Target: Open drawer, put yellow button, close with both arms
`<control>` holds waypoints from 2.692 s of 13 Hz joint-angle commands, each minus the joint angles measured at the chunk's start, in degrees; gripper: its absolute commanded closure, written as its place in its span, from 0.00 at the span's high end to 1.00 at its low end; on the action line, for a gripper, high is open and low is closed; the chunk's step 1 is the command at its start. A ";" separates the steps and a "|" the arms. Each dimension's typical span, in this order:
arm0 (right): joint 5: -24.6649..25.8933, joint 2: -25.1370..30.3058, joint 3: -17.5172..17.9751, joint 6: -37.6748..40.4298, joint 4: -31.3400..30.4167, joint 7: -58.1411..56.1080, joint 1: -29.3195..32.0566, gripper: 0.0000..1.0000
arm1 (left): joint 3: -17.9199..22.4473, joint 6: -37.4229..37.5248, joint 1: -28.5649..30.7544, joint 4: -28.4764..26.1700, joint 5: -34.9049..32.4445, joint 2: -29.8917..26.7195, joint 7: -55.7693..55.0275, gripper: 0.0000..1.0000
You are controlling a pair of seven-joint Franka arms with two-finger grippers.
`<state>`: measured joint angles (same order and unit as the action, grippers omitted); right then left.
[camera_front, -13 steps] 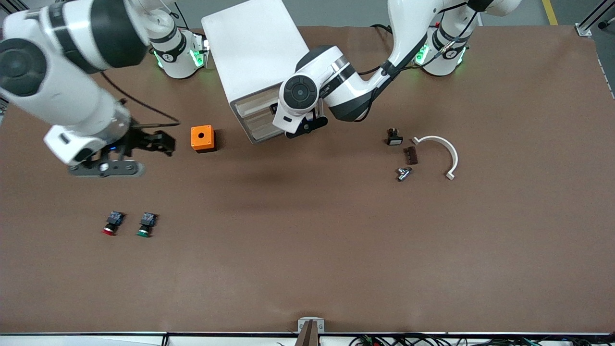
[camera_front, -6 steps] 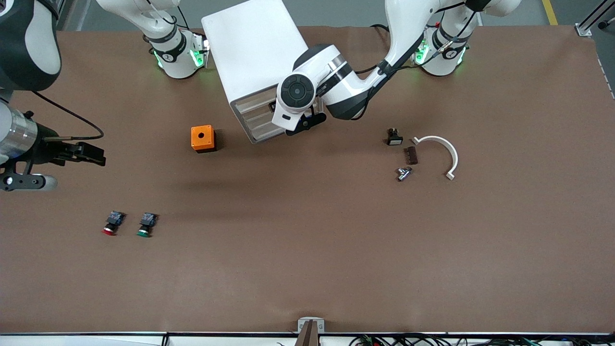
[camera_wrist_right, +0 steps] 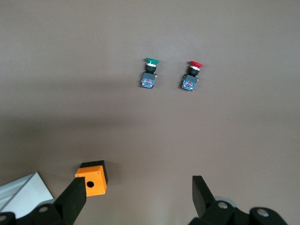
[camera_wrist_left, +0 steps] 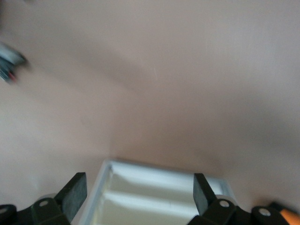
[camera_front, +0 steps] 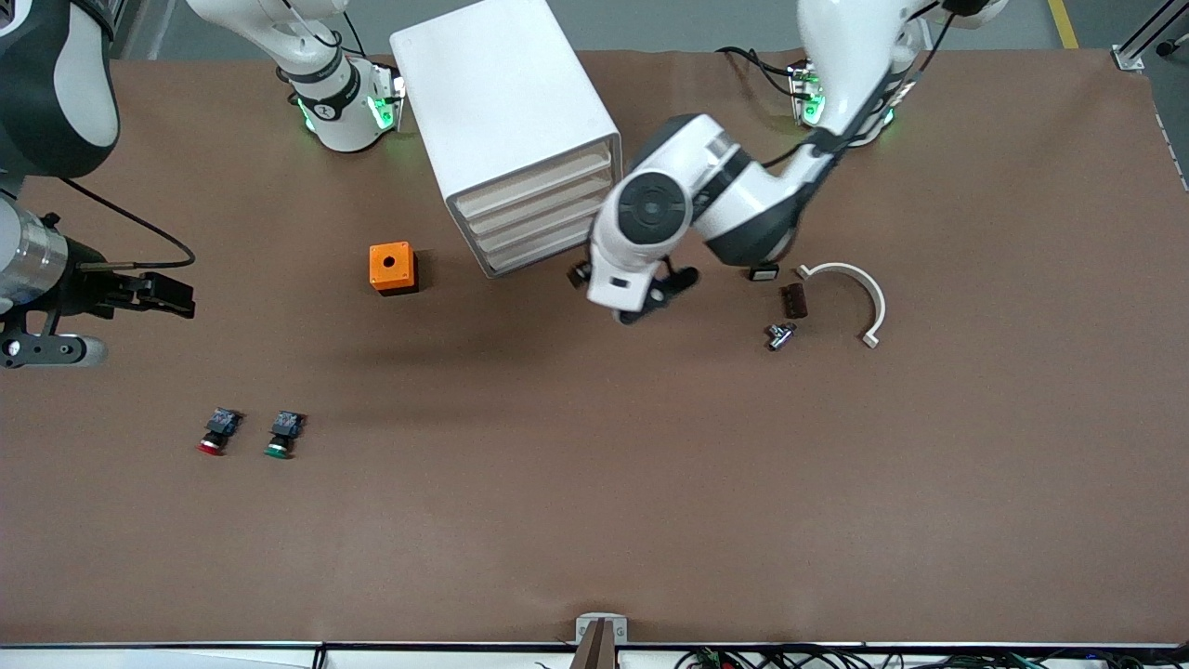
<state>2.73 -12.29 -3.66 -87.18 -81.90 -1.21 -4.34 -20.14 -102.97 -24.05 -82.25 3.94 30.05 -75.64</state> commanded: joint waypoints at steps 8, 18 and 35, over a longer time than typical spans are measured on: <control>-3.52 -0.02 1.11 -0.01 1.57 -2.04 6.97 1.00 | -0.43 13.49 25.88 -1.69 -6.13 -17.38 21.63 1.00; -3.69 5.78 1.90 2.01 3.33 -1.34 2.32 1.00 | 7.39 15.70 28.27 -16.08 -5.96 -37.76 58.74 1.00; -5.19 17.18 1.73 -1.38 -11.04 -0.38 6.54 1.00 | 15.13 13.85 22.91 -11.27 -5.52 -35.06 65.44 1.00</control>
<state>-1.72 -2.12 -2.67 -83.38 -83.53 -2.60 1.64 -5.24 -89.44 -0.89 -95.48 -1.16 -5.93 -10.79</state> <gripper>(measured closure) 0.000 0.000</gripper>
